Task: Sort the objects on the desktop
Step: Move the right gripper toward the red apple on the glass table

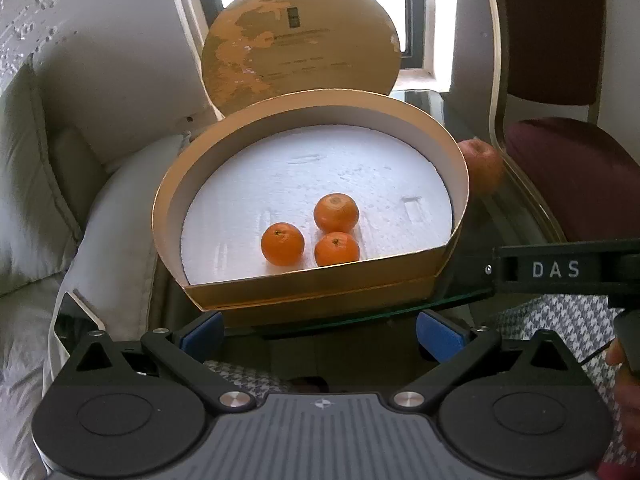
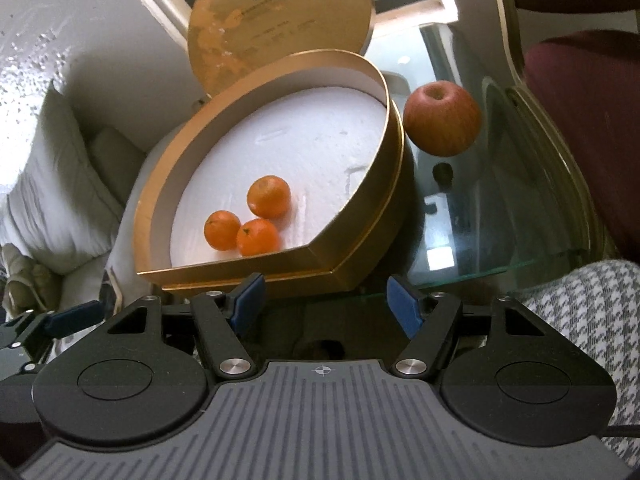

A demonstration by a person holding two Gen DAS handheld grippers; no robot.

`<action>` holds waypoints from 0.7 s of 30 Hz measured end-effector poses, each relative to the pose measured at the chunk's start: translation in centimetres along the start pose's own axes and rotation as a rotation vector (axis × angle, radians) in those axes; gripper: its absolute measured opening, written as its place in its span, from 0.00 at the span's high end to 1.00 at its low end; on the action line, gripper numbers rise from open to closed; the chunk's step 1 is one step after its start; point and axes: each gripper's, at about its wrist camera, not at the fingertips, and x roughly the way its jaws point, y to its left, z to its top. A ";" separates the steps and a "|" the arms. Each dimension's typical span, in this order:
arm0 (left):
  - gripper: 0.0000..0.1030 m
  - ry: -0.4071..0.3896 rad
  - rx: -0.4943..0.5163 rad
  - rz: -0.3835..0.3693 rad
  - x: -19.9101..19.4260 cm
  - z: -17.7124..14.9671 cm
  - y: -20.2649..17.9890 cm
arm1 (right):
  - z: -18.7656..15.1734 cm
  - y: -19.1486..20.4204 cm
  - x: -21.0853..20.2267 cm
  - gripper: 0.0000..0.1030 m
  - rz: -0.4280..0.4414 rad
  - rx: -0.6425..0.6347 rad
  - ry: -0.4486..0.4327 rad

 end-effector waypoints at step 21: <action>0.01 0.027 -0.023 -0.028 2.7 1.4 1.3 | 3.6 -3.9 0.4 0.22 -0.090 0.162 -0.089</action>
